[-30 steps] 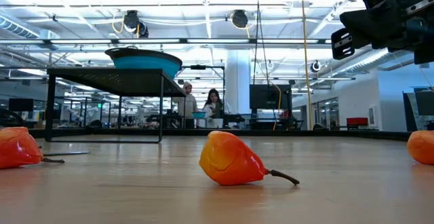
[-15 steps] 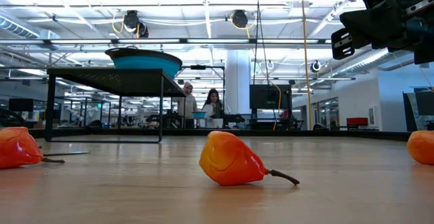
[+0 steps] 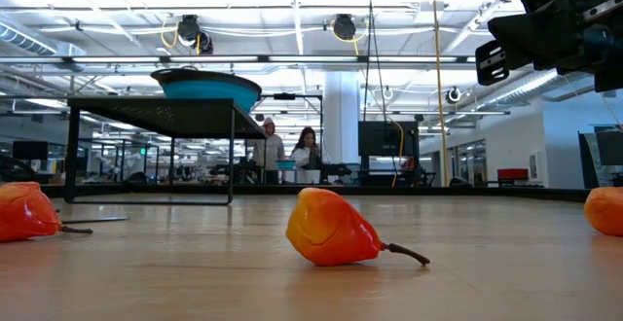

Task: Pick & Place Fruit
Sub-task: Put the tangerine into the blue strainer bowl on the shelf

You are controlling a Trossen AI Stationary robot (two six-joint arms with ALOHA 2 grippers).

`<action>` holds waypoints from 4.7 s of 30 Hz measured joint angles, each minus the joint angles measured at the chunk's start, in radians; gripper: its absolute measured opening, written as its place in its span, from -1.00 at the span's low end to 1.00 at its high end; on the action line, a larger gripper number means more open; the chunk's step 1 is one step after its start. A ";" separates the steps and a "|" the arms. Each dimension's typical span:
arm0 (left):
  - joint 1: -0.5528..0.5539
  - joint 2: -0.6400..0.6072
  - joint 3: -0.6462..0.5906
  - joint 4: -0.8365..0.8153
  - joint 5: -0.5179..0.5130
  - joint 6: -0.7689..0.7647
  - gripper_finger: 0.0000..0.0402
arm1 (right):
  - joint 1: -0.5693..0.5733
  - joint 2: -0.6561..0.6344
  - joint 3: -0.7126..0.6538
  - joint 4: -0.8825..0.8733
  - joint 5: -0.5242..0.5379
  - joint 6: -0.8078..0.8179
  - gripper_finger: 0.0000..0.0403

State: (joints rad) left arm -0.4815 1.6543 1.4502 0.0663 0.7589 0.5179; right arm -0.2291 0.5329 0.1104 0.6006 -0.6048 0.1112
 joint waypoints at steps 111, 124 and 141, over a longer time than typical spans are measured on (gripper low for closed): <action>1.142 -0.205 0.000 -1.100 -0.916 -0.729 -0.32 | 0.000 0.000 0.000 0.000 0.001 0.001 -1.00; 1.142 -0.205 0.000 -1.118 -0.915 -0.735 -0.32 | 0.000 0.000 0.000 0.000 0.001 0.001 -1.00; 1.142 -0.213 0.000 -1.113 -0.949 -0.727 0.22 | 0.000 0.000 0.000 0.000 0.001 0.001 -1.00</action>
State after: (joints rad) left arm 0.6607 1.4415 1.4502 -1.0468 -0.1905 -0.2087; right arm -0.2295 0.5330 0.1108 0.6010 -0.6038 0.1120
